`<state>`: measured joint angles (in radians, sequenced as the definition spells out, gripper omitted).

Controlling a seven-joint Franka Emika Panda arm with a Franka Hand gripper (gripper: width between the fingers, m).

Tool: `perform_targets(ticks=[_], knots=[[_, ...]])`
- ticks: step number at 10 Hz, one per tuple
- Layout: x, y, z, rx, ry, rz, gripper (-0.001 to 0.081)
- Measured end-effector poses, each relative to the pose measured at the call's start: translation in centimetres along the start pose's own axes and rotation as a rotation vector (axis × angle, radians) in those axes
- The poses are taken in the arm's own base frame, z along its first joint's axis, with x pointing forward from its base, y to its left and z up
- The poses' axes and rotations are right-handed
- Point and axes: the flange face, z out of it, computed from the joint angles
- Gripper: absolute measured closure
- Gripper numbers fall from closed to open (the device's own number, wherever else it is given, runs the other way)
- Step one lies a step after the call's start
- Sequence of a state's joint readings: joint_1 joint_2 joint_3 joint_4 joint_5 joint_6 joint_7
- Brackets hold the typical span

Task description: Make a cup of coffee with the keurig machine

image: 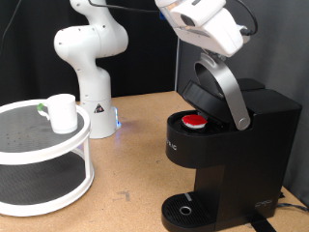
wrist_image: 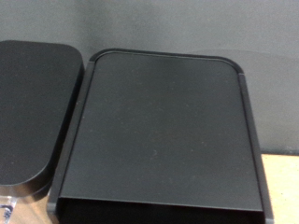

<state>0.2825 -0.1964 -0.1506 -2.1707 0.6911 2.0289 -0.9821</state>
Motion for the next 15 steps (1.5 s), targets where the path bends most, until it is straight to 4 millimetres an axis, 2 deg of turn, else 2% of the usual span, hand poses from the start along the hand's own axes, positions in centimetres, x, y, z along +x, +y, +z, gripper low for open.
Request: perform_targets(ticks=[5, 15], knots=[[0.0, 0.6, -1.3, -0.011, 0.016, 0.007, 0.0803], [-1.3, 1.7, -1.6, -0.062, -0.052, 0.023, 0.0803]])
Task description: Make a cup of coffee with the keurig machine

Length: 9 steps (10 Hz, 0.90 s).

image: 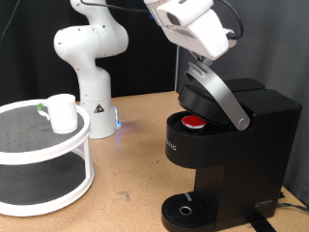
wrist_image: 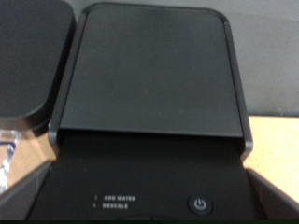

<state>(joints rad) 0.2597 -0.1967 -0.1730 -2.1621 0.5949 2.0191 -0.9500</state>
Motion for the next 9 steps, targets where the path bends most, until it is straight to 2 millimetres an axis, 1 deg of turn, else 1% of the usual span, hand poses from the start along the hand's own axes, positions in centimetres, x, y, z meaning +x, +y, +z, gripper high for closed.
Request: perform_targets(ticks=[5, 8, 9], knots=[[-1.2, 0.9, 0.7, -0.073, -0.051, 0.004, 0.0803], [-3.4, 2.4, 1.7, -0.115, -0.079, 0.02, 0.0803], [-3.8, 2.7, 2.0, -0.122, -0.077, 0.021, 0.0803]])
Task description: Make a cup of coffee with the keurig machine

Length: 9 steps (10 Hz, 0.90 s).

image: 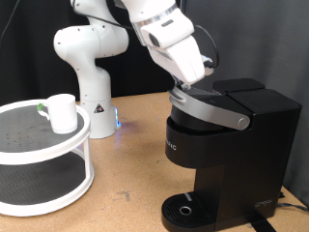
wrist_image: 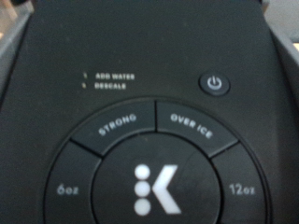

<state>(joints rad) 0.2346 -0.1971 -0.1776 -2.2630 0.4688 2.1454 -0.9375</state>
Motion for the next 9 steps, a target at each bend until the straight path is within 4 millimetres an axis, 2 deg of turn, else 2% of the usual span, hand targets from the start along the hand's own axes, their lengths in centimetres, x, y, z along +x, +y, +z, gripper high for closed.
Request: perform_targets(ticks=[4, 9], knots=[[-0.7, 0.4, 0.8, -0.022, 0.01, 0.01, 0.0803], [-1.1, 0.2, 2.9, -0.086, 0.026, 0.013, 0.0803]])
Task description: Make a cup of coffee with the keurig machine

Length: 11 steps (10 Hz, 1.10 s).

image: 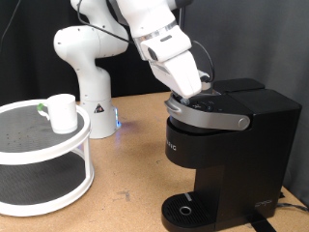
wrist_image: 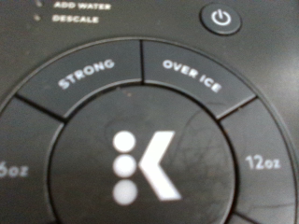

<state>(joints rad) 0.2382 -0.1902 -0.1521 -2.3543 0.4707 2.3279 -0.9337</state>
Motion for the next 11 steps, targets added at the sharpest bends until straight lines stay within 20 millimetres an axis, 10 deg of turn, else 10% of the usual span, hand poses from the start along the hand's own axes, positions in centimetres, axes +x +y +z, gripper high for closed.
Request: perform_targets(ticks=[11], knots=[[0.5, -3.4, 0.1, 0.127, 0.133, -0.038, 0.0803]])
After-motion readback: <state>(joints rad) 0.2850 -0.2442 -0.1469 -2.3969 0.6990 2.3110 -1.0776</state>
